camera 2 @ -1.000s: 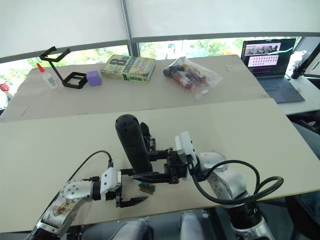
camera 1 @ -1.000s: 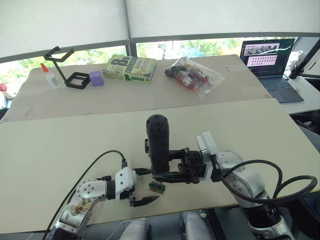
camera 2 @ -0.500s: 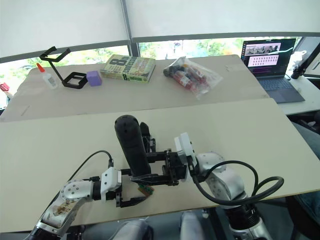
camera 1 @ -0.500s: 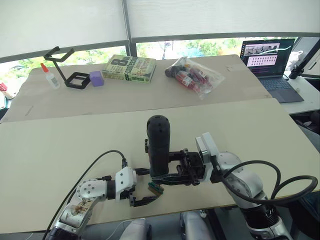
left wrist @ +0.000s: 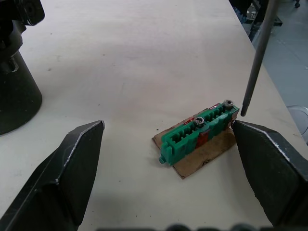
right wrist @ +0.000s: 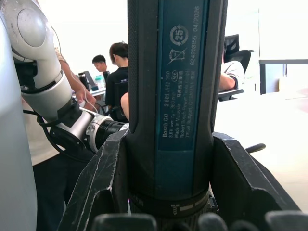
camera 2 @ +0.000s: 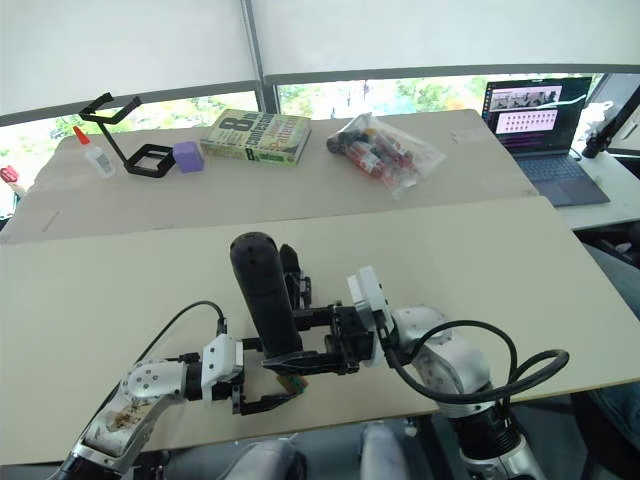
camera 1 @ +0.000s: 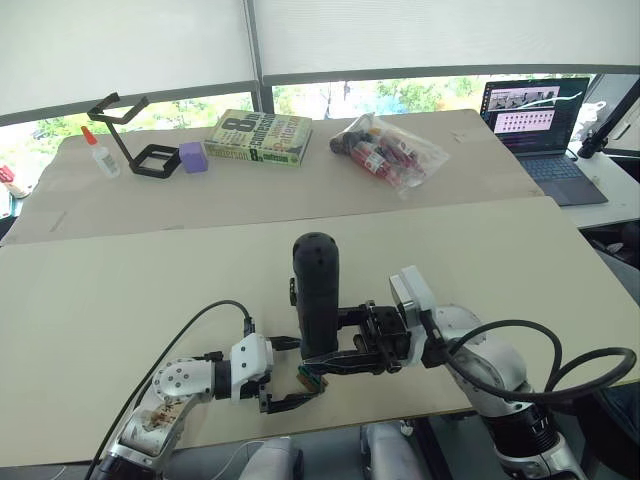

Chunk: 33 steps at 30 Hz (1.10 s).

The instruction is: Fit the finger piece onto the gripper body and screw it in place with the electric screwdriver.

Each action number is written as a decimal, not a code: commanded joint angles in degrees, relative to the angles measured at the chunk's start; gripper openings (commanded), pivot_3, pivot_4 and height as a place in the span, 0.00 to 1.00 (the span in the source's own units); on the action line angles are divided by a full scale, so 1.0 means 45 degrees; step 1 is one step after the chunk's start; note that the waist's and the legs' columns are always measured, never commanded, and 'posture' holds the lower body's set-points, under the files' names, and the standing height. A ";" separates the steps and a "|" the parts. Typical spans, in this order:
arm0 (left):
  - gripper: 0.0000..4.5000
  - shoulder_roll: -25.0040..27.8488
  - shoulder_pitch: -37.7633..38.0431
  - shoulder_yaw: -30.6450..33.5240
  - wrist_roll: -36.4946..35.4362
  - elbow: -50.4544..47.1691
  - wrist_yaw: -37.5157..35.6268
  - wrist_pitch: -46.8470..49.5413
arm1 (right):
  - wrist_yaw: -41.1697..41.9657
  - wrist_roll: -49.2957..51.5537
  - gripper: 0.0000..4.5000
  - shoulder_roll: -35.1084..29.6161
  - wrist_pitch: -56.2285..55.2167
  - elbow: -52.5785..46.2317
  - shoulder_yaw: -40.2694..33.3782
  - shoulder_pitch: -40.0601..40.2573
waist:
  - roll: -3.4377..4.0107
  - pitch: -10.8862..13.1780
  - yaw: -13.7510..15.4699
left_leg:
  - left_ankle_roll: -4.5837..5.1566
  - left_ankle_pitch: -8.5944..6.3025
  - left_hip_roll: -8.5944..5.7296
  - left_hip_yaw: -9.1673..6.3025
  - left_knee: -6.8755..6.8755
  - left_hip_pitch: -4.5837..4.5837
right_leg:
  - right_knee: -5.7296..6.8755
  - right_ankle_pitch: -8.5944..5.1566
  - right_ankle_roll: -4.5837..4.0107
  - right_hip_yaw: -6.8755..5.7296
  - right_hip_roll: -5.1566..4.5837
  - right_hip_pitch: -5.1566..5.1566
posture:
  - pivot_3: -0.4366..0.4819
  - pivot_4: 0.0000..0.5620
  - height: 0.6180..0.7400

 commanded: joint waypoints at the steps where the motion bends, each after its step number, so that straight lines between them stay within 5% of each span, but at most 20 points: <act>1: 1.00 -0.0091 0.0214 -0.0395 0.0064 0.0142 0.0030 0.0290 | 0.0108 0.0496 0.43 -0.0001 0.0003 -0.0669 -0.0160 -0.0074 | 0.0000 0.0000 0.0001 | 0.0000 0.0000 0.0000 0.0000 0.0000 0.0001 | 0.0000 0.0000 0.0000 0.0000 0.0000 0.0001 | 0.48 0.27 1.00; 33: 1.00 0.0288 0.0137 -0.0029 -0.0376 0.0479 -0.1080 -0.0941 | 0.0039 0.0037 0.43 0.0207 -0.0860 -0.1104 -0.0284 -0.0491 | 0.0001 0.0000 -0.0046 | 0.0001 -0.0001 0.0004 0.0000 -0.0001 -0.0003 | -0.0001 0.0000 0.0000 -0.0001 0.0003 -0.0005 | 0.48 0.27 1.00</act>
